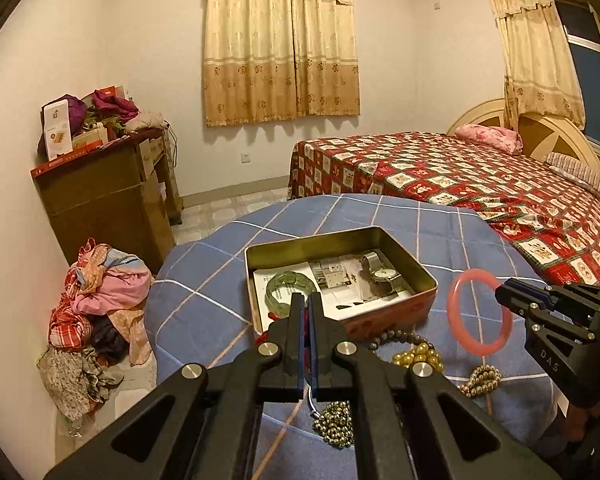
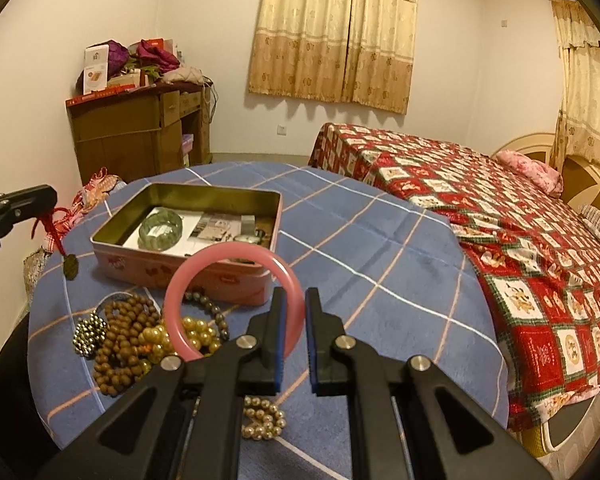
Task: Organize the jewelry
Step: 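Carry the pink bangle into the tin with the right tool while the left tool drops the red cord there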
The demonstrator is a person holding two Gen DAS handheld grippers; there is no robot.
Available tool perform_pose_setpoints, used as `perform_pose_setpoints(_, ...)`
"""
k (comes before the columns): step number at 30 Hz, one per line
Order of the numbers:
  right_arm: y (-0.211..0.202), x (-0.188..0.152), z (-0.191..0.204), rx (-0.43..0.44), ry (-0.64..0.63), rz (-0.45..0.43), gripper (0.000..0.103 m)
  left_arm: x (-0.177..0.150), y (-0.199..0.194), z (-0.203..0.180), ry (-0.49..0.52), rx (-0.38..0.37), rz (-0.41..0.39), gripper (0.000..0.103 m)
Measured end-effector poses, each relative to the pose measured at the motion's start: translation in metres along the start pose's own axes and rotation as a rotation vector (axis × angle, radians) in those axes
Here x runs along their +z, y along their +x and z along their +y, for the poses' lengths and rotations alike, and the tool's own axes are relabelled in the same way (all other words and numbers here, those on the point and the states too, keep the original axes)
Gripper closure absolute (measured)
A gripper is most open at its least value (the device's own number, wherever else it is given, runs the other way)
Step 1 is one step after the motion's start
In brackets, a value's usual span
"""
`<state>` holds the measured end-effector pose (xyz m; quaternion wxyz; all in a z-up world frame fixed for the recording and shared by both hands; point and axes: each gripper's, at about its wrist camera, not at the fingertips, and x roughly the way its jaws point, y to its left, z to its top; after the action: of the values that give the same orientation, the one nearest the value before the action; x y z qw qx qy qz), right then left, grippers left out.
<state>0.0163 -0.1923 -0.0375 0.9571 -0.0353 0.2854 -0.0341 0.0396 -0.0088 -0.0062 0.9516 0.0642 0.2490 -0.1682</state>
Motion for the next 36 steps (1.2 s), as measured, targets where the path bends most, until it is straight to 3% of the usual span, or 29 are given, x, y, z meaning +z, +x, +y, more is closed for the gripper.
perform_pose_setpoints(14, 0.0, 0.02, -0.002, -0.014, 0.012, -0.062, 0.092, 0.015, 0.012, 0.001, 0.017, 0.074, -0.013, 0.103)
perform_pose_setpoints(36, 0.016, 0.047, 0.003, -0.024, -0.022, -0.09, 0.092, 0.035, 0.04, 0.002, 0.037, 0.133, -0.019, 0.103)
